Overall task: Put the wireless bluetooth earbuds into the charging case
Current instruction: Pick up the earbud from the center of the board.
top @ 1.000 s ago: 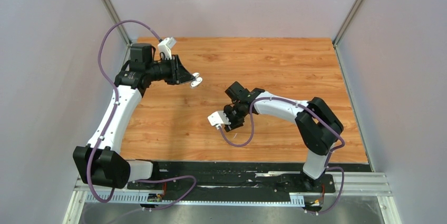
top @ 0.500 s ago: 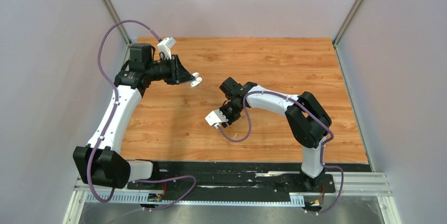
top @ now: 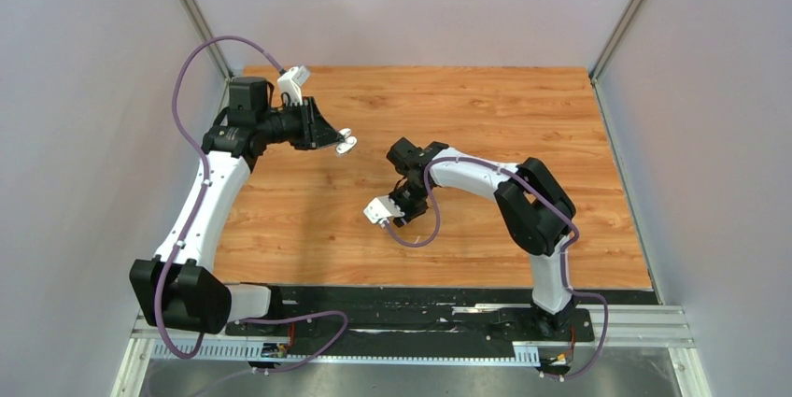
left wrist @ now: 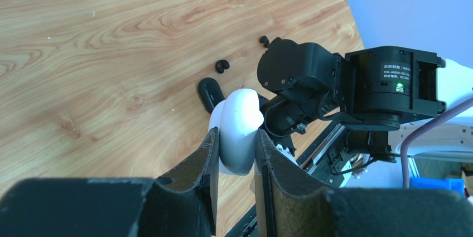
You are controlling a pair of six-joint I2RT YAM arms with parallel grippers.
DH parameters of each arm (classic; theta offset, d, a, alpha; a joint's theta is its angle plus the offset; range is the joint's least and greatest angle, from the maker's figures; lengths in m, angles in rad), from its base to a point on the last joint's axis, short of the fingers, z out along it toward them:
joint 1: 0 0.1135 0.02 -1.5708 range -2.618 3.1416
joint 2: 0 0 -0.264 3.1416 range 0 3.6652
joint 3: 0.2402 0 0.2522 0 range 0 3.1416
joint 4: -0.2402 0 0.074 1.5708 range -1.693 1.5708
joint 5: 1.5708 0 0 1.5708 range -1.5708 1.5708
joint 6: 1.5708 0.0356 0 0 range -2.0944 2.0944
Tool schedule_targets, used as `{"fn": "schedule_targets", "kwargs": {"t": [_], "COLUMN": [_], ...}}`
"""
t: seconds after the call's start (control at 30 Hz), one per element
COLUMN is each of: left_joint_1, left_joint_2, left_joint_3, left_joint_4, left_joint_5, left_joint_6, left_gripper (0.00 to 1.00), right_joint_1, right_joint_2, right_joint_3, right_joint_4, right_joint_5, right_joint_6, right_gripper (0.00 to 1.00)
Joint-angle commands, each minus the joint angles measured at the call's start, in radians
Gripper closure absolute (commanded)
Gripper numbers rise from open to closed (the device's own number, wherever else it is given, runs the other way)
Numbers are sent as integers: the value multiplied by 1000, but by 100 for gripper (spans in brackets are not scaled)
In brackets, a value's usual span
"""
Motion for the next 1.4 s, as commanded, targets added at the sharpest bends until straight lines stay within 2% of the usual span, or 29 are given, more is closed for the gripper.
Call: {"fn": "schedule_targets", "kwargs": {"t": [0.0, 0.27, 0.37, 0.43, 0.47, 0.6, 0.7, 0.87, 0.93, 1.0, 1.13, 1.27, 1.37], "left_joint_1": [8, 7, 8, 8, 8, 7, 5, -21, -48, -79, -129, -152, -162], "left_joint_2": [-25, -27, -24, -20, -17, -13, -7, 40, 48, 53, 60, 70, 73], "left_joint_3": [-4, -9, -12, -15, -18, -76, -135, -164, -162, -162, -163, -177, -194], "left_joint_4": [34, 34, 38, 41, 43, 115, 258, 381, 421, 464, 503, 517, 546], "left_joint_5": [18, 20, 21, 22, 21, 30, 39, -2, -36, -65, -104, -113, -107], "left_joint_6": [-2, -3, -4, -4, 2, 55, 117, 134, 75, -4, -151, -292, -383], "left_gripper": [100, 100, 100, 100, 100, 100, 100, 100, 100, 100, 100, 100, 100], "right_joint_1": [-3, -2, -3, -5, -11, -84, -181, -290, -330, -359, -361, -340, -326], "right_joint_2": [27, 28, 30, 39, 42, 38, 20, -85, -105, -123, -113, -94, -92], "right_joint_3": [38, 50, 72, 110, 135, 276, 366, 328, 286, 230, 263, 322, 363], "right_joint_4": [-33, -52, -70, -96, -113, -192, -215, -68, 97, 298, 426, 509, 546], "right_joint_5": [-19, -47, -70, -99, -125, -343, -556, -841, -929, -944, -942, -860, -768], "right_joint_6": [0, 38, 93, 172, 225, 564, 861, 1284, 1584, 1877, 2037, 2166, 2192], "right_gripper": [74, 81, 91, 99, 100, 100, 100, 100, 100, 100, 100, 100, 100]}}
